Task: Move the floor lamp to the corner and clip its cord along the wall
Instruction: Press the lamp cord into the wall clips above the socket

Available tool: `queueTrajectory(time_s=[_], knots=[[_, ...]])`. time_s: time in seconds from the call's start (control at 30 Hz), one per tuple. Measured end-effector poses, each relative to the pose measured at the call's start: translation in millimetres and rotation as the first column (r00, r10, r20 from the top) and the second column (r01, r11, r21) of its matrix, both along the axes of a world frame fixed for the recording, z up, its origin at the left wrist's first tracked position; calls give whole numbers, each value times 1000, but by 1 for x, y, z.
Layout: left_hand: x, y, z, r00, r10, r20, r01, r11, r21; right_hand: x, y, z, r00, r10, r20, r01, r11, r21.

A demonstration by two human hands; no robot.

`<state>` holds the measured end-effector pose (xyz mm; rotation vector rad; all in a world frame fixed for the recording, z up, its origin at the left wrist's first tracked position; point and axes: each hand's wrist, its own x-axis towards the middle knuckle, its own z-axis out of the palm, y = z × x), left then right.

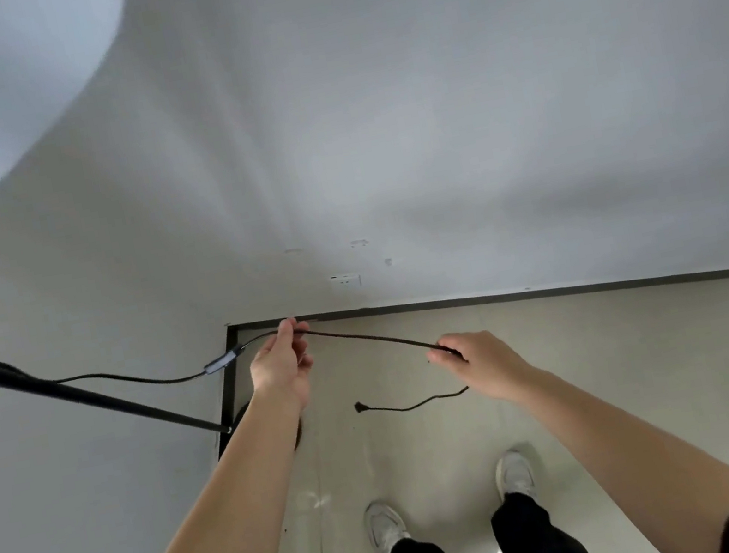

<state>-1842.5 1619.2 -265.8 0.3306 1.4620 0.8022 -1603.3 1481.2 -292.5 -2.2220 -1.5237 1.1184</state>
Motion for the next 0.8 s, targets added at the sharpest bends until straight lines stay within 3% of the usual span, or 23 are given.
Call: queueTrajectory(time_s=[0.17, 0.27, 0.33, 0.57, 0.8], knots=[[22, -10, -28, 980, -197, 27, 198, 978, -60, 8, 24, -22, 986, 117, -123, -109, 991, 73], [48, -24, -55, 961, -249, 124, 258, 964, -62, 13, 41, -41, 975, 180, -129, -169, 981, 94], [64, -27, -76, 965, -202, 166, 206, 979, -5, 21, 51, -58, 975, 190, -118, -178, 978, 107], [84, 2, -143, 997, -80, -13, 81, 978, 194, 44, 66, -137, 975, 142, -168, -114, 979, 168], [65, 47, -213, 998, 50, -24, -40, 952, 305, 58, 90, -233, 980, 25, -198, 16, 979, 201]])
